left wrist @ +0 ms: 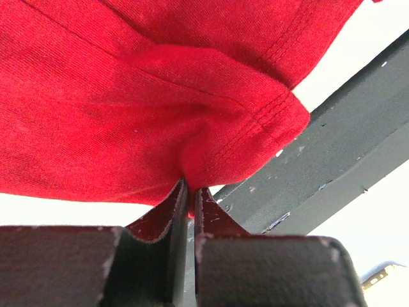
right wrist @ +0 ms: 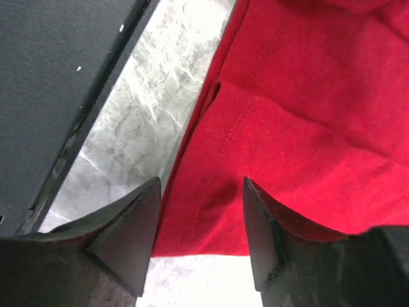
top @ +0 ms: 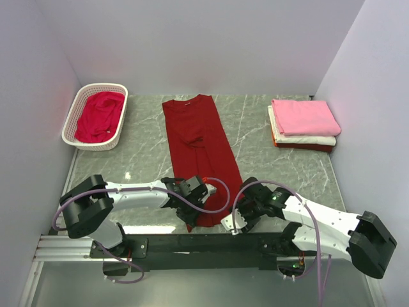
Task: Fold and stack the t-shirts
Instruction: Fold the tshirt
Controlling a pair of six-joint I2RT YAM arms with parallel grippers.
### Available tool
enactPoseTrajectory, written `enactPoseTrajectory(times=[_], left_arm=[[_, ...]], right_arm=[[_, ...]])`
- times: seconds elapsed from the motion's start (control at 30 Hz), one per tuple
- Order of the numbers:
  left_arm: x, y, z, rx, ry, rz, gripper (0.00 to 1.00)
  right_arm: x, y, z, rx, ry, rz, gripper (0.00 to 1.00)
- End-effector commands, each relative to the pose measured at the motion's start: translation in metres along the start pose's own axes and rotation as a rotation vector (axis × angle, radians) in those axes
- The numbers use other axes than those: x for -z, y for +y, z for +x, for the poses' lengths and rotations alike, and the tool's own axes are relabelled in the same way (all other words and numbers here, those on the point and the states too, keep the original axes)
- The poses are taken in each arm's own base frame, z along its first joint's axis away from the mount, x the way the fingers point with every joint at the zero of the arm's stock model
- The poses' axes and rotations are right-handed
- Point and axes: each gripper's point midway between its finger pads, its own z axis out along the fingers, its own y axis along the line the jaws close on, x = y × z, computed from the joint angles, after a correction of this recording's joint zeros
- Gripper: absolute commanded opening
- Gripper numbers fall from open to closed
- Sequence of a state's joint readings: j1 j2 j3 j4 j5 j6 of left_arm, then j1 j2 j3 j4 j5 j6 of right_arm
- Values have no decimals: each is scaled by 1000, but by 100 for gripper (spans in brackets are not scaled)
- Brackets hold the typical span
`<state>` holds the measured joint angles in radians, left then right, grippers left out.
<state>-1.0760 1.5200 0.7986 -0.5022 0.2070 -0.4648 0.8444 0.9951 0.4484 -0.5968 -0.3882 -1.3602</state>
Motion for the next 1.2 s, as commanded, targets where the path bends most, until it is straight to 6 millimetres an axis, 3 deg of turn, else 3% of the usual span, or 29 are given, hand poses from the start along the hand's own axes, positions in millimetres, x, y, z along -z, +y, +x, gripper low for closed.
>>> enactPoseTrajectory(times=[0.0, 0.23, 0.33, 0.37, 0.47, 0.63, 0.83, 1.0, 1.07, 1.1, 1.17], left_arm=[[6, -5, -9, -22, -44, 31, 1], [14, -9, -14, -21, -68, 45, 1], [17, -11, -16, -20, -70, 48, 1], [17, -11, -16, -21, -71, 47, 1], [22, -13, -21, -26, -81, 46, 1], [34, -6, -35, -27, -118, 29, 1], [60, 23, -69, -13, -195, -16, 1], [86, 51, -117, -6, -306, -39, 1], [92, 69, -137, 1, -329, -53, 1], [90, 84, -141, 30, -319, -77, 1], [99, 98, -159, 37, -354, -94, 1]], right_arm=[[0, -12, 4, -20, 44, 26, 59], [-6, -14, 8, -10, 81, 25, 49], [-8, -14, 11, -18, 91, 29, 30], [-8, -15, 10, -18, 89, 38, 17], [-6, -14, 9, -18, 80, 51, 2], [5, -24, 0, -51, 51, 99, 0], [40, -75, 0, -137, 6, 263, 0], [64, -132, 24, -213, 28, 383, 0], [63, -150, 34, -242, 36, 386, 0], [74, -169, 37, -248, 35, 420, 0], [67, -185, 47, -282, 41, 404, 0]])
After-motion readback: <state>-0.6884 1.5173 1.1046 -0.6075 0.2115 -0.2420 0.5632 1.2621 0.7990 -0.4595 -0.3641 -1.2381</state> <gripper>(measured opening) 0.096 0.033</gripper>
